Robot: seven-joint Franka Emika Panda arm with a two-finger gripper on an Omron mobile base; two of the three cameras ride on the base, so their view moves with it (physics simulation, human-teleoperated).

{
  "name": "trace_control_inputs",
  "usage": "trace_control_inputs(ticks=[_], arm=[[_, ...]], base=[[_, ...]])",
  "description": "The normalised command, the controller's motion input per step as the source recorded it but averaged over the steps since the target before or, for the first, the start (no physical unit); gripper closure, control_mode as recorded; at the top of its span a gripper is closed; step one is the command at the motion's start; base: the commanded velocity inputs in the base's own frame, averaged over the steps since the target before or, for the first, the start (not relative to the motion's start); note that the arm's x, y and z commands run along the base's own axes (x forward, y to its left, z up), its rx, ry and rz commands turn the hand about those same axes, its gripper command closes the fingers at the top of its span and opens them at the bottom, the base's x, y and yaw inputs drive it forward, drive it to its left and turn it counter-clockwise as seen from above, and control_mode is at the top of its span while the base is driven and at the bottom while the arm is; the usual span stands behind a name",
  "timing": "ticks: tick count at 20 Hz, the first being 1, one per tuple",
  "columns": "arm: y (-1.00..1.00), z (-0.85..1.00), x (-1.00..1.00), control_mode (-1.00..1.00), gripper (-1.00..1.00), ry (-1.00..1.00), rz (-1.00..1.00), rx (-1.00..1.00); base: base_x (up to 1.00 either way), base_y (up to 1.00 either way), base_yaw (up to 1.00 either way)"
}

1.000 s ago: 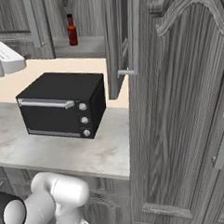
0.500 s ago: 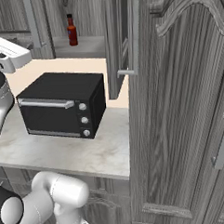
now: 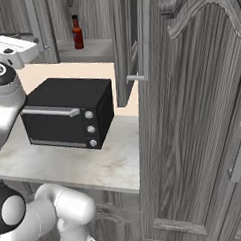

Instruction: Move the mayonnaise and condiment bottle from the cabinet to the dining counter.

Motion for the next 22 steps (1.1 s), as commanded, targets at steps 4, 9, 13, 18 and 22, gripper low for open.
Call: trace_control_inputs(ticks=[4,9,13,18,22], arm=[[0.17,0.0,0.37,-1.0,-1.0,0.06,0.02,-0.09],[0.0,0.0,0.49,-1.0,-1.0,0.09,0.01,-0.06],[0.0,0.0,0.57,-1.0,-1.0,0.05,0.03,-0.02],[0.0,0.0,0.51,-1.0,-1.0,0.0,0.05,0.0],[0.1,-0.03,0.32,-1.0,-1.0,0.02,0.04,-0.01]], base=[[0.0,0.0,0.0],[0.0,0.0,0.0],[0.0,0.0,0.0],[0.0,0.0,0.0],[0.0,0.0,0.0]])
